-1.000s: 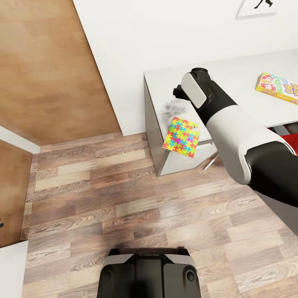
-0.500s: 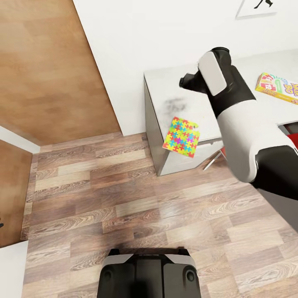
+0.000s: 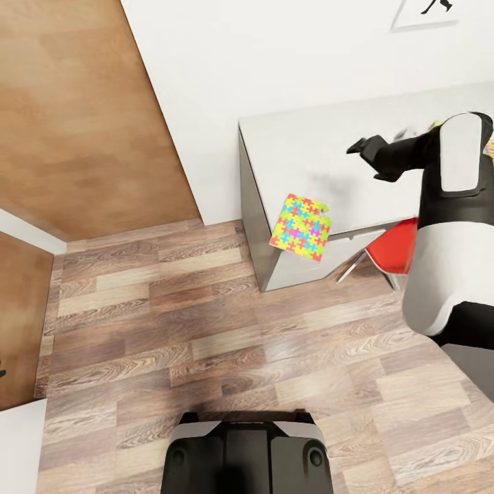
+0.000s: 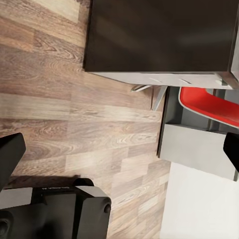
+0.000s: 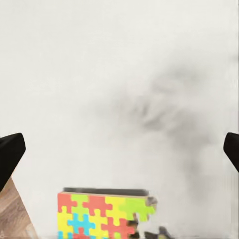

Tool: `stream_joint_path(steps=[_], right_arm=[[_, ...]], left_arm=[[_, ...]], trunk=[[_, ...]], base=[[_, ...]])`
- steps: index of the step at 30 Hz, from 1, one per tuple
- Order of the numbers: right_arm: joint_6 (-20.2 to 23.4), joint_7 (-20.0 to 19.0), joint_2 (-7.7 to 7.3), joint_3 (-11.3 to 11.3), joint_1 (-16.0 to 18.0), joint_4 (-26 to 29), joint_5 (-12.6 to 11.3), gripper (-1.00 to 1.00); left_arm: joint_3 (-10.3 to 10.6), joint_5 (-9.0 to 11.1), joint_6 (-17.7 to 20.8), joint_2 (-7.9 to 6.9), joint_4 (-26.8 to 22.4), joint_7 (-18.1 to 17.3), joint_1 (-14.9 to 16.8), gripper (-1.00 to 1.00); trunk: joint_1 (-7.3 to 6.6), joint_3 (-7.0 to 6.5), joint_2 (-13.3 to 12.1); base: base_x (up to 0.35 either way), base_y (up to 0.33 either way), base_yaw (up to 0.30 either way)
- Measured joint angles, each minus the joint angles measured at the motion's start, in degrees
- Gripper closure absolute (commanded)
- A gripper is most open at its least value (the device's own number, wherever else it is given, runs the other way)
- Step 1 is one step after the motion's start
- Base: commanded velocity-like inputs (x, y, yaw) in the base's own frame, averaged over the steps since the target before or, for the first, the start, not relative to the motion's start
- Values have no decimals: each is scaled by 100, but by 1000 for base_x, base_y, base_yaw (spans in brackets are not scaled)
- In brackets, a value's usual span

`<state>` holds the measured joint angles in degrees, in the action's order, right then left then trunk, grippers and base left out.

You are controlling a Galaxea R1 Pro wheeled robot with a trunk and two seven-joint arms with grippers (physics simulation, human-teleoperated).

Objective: Put all the toys in the child's room - the three board games (two on the bed and one on the table), the two jigsaw puzzles on the table, and the tennis ball on the table - inside the toy box on the table in the child's room.

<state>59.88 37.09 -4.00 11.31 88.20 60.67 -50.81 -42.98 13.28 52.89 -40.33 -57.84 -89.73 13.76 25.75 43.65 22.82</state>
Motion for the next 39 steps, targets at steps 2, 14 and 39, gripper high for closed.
stream_joint_path(steps=[2, 14, 39], right_arm=[[-1, -1, -266, 44, -269, 76, -434, -100], [-3, -84, -1460, 99, -1826, 261, -3035, -100], [-12, -3452, -2162, 151, -5067, 308, -3681, -100]], left_arm=[[3, 0, -2, 2, 0, 0, 0, -100], [8, -1, -4, 4, 0, 0, 1, -100], [18, -9, -6, 13, 0, 0, 1, -100]], trunk=[[0, 0, 0], [0, 0, 0], [0, 0, 1]], base=[[0, 0, 0], [0, 0, 0], [0, 0, 0]])
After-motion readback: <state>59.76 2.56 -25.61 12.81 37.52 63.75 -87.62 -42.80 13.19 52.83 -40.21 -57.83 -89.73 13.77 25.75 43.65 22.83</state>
